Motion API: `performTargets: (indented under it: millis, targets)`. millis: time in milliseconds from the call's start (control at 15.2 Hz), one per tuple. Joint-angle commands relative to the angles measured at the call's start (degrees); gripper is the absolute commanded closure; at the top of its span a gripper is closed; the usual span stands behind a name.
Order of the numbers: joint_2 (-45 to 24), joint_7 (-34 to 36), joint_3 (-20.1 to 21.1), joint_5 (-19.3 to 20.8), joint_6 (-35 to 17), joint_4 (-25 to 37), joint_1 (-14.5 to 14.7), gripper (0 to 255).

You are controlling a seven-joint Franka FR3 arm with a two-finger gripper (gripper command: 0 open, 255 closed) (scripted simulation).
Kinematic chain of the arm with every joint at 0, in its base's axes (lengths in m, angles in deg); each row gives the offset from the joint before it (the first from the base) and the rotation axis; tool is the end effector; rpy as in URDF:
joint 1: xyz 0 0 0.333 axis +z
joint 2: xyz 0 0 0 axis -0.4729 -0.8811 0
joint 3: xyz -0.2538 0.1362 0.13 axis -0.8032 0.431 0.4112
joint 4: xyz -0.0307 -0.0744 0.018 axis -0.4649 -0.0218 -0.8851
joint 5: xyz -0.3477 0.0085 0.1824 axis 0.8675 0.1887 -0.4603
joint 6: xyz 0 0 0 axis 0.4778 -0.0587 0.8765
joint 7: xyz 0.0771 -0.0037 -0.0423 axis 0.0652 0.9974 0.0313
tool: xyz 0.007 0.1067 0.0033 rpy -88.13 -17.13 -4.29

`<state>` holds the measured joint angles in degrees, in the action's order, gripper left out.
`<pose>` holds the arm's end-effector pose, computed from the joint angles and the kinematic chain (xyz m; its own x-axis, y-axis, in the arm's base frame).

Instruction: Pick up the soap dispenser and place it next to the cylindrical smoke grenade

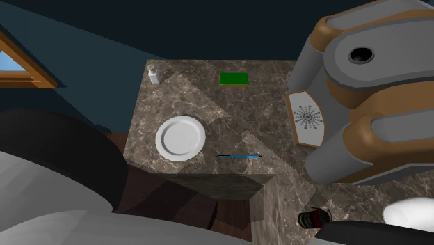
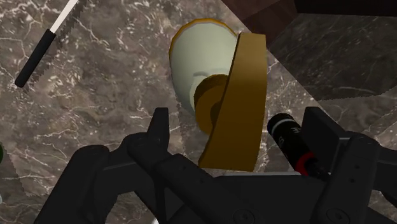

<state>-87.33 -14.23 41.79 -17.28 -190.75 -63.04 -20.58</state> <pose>0.1220 -0.6260 0.3882 0.8909 -0.4527 -0.0370 -0.4539 -0.8903 -0.0359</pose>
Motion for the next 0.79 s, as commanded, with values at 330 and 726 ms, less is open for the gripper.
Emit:
performTargets:
  millis: [330,726]
  targets:
    - [1.8,1.0,-0.7,1.4,6.6,5.2,0.1,0]
    - [1.8,1.0,-0.7,1.4,6.6,5.2,0.1,0]
